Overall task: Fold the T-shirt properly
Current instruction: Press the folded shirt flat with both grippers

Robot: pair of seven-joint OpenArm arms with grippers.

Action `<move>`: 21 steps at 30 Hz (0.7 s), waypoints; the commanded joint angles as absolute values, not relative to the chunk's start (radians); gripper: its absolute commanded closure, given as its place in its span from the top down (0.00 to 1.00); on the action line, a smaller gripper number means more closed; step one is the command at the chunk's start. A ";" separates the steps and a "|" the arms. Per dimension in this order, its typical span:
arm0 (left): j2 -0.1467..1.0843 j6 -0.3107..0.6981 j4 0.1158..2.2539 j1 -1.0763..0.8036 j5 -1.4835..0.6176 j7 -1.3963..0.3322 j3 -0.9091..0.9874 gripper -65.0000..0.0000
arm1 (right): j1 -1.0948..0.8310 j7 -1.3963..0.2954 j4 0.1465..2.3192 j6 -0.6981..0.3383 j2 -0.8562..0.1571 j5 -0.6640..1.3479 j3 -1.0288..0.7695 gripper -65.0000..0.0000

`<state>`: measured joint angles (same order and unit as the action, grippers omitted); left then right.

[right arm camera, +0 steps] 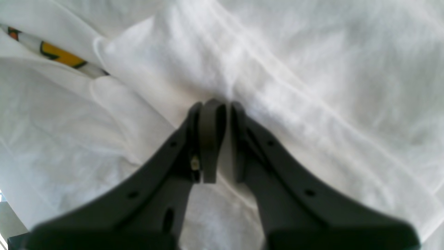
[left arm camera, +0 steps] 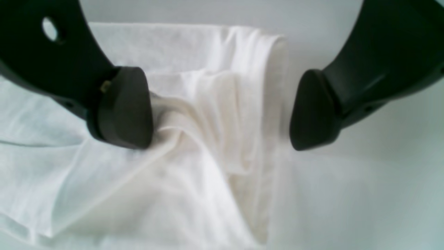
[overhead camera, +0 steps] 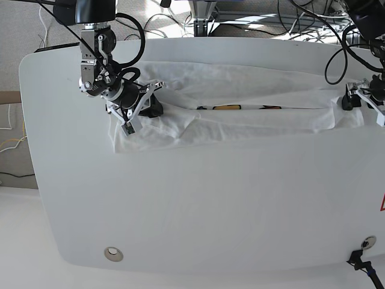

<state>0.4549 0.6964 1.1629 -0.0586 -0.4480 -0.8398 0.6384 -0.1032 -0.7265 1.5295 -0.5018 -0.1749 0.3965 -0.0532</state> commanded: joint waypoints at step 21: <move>0.340 0.698 1.540 -0.111 -0.575 -1.006 0.588 0.00 | -0.107 -0.771 1.529 -0.490 -0.179 0.360 -0.054 0.13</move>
<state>0.3283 0.6941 1.5192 -0.1192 -0.5545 -1.0050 0.5892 -0.1036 -0.7258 1.5295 -0.5018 -0.1749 0.3969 -0.0532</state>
